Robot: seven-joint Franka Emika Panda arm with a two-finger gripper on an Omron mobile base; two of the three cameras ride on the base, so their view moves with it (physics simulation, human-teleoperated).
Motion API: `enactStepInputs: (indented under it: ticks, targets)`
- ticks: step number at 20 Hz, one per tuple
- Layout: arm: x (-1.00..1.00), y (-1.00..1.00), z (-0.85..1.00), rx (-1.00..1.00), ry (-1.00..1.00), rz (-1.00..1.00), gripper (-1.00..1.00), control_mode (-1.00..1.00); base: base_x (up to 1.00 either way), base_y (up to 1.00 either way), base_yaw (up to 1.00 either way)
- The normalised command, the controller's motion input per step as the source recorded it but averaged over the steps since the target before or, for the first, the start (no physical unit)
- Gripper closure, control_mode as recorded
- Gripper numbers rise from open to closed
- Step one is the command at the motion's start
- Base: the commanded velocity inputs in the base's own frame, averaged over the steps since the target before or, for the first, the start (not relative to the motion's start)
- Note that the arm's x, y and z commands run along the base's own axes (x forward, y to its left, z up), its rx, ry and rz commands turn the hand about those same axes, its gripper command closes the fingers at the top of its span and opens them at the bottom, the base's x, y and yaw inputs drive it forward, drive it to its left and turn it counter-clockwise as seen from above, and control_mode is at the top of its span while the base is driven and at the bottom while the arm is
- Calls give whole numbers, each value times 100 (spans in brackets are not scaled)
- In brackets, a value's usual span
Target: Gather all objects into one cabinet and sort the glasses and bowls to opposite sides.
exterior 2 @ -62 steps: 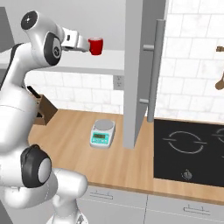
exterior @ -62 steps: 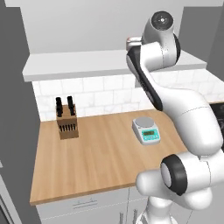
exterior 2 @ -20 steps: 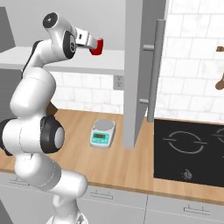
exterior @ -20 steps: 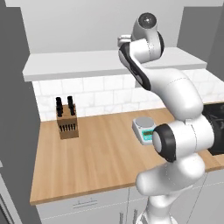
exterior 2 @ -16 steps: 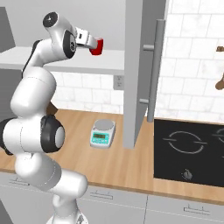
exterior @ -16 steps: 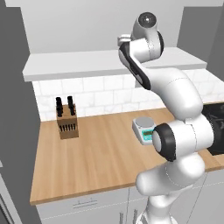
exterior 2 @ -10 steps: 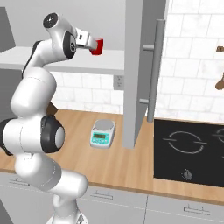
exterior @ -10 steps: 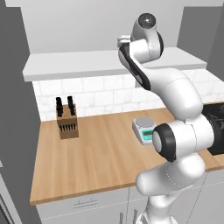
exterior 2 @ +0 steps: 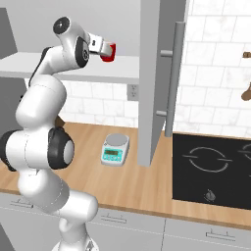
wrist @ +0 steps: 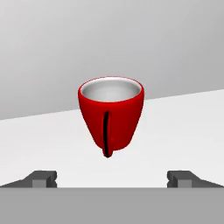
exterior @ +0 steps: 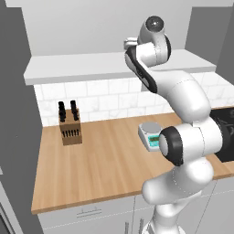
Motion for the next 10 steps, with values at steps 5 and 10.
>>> enactStepInputs:
  ticks: [5, 10]
  targets:
    - [14, -4, 20, 5, 2, 0, -100, -100, 0, 0, 0]
    - [18, 0, -11, 2, 2, 0, -100, -100, 0, 0, 0]
